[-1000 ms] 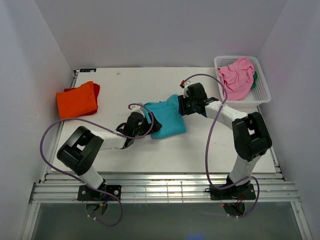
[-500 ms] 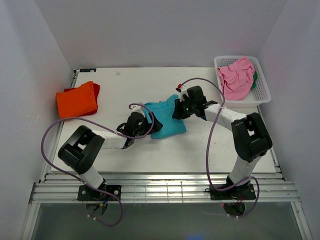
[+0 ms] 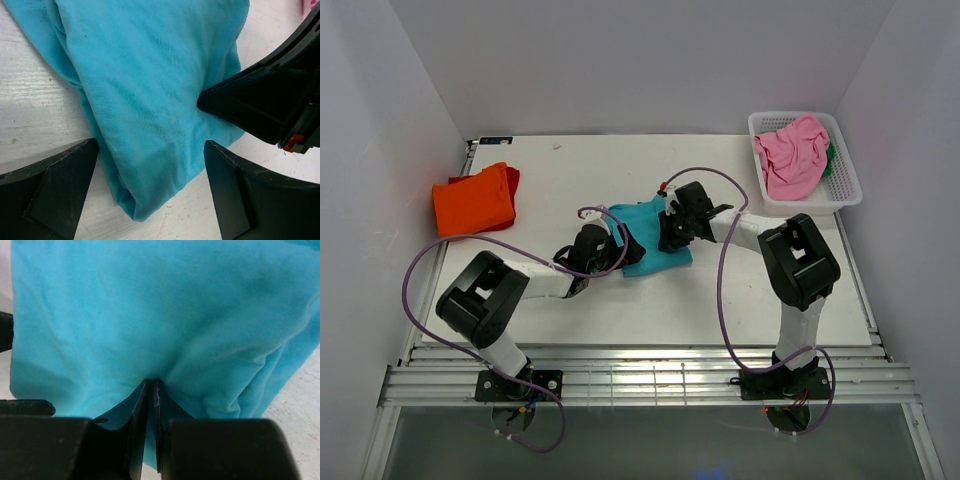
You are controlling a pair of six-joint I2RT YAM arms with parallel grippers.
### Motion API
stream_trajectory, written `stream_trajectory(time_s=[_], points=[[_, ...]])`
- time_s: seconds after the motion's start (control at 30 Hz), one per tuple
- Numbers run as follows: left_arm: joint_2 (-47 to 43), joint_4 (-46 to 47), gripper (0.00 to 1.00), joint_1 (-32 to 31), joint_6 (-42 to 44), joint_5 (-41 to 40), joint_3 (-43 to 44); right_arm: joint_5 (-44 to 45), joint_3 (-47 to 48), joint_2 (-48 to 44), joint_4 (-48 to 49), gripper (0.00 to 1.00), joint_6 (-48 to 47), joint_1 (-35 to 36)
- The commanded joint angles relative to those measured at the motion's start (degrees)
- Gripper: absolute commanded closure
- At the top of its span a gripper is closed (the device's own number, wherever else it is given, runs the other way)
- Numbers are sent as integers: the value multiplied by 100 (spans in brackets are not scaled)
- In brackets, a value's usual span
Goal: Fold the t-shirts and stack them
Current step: Put the neatly folded tshirt into the corner of the board with the left arm
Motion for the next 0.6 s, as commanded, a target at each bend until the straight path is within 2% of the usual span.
stream_trajectory(time_s=[0.0, 0.57], points=[[-118, -458, 2, 9, 97, -98, -125, 621, 195, 283, -527, 86, 46, 51], [215, -441, 2, 9, 18, -55, 25, 771, 257, 292, -659, 86, 90, 60]])
